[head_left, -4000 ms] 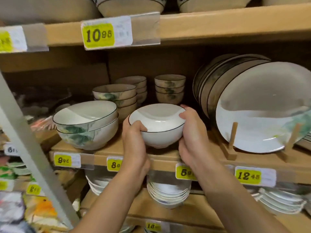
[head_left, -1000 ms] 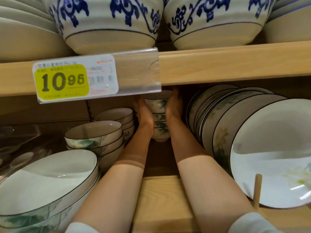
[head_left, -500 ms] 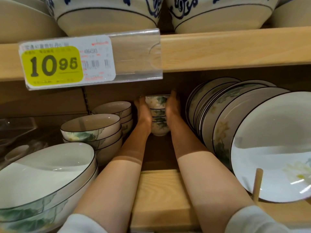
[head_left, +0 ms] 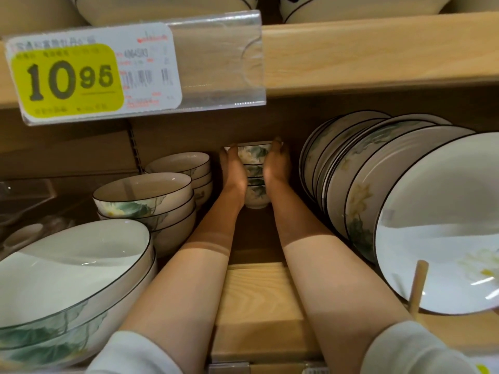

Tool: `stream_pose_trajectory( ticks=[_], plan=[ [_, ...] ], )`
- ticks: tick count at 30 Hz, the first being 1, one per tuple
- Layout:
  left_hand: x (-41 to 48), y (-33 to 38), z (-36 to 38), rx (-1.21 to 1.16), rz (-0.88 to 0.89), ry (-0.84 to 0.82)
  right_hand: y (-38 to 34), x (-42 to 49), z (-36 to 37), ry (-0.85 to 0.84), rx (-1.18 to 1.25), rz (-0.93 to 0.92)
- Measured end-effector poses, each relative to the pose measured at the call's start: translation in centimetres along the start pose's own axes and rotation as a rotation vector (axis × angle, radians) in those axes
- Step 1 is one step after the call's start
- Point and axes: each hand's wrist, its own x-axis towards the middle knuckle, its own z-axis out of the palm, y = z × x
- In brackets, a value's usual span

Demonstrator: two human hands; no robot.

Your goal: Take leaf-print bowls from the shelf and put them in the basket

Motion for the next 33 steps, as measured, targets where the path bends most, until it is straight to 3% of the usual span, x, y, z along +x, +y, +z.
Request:
stream_pose_trajectory(
  ticks=[9,17,23,33],
  plan=[
    [-0.2,0.0,-0.1,-0.010,-0.014,-0.037,-0.2,-0.8,0.0,-0.023,-0.013,-0.016],
    [-2.6,2.4,1.2,-0.080,-0.039,0.152,-1.0,-1.4,-0.3,-0.025,-0.036,0.004],
    [-6.2,4.6,-0.5,-0.086,-0.127,0.062,-3.8,-3.8,-1.6,0.037,-0.028,0.079],
    [-18.0,10.2,-5.0,-0.175,-0.256,-0.098,-8.6,-15.2,-7.8,-0.063,0.197,0.215]
  ],
)
